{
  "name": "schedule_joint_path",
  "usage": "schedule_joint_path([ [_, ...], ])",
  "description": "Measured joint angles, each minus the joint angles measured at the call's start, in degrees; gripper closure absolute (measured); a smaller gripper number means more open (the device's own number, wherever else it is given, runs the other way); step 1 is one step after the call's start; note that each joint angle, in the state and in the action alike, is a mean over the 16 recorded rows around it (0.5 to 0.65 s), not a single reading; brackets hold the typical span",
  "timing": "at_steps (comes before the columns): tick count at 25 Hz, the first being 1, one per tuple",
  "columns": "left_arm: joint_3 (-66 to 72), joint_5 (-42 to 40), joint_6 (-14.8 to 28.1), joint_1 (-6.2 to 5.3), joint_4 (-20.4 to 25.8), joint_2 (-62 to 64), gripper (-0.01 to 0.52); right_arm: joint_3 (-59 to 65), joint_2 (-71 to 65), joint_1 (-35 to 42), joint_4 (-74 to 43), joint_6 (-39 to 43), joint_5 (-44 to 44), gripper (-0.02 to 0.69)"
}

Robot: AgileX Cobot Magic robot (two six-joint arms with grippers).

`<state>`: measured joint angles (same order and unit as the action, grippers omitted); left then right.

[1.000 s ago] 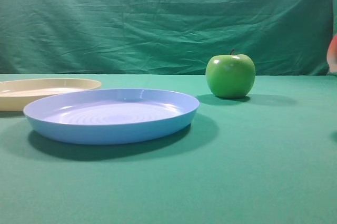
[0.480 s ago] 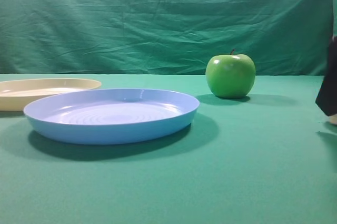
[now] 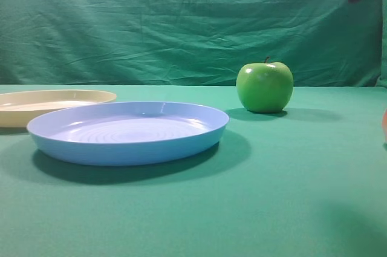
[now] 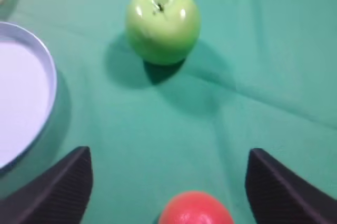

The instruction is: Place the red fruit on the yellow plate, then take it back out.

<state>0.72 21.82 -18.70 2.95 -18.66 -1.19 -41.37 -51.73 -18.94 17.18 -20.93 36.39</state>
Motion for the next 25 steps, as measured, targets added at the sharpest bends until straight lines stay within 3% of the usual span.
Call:
schedule_joint_path([
  [4, 0.00, 0.00, 0.00, 0.00, 0.00, 0.00, 0.514, -0.47, 7.66, 0.00, 1.35, 0.08, 4.90, 0.614],
  [7, 0.00, 0.00, 0.00, 0.00, 0.00, 0.00, 0.514, -0.48, 13.23, 0.00, 2.14, 0.18, 8.04, 0.656],
  [19, 0.00, 0.00, 0.00, 0.00, 0.00, 0.00, 0.514, -0.43, 29.93, 0.00, -2.87, 9.72, 17.74, 0.665],
  [25, 0.00, 0.00, 0.00, 0.00, 0.00, 0.00, 0.514, 1.50, 34.32, 1.22, -8.97, 16.70, 16.39, 0.665],
])
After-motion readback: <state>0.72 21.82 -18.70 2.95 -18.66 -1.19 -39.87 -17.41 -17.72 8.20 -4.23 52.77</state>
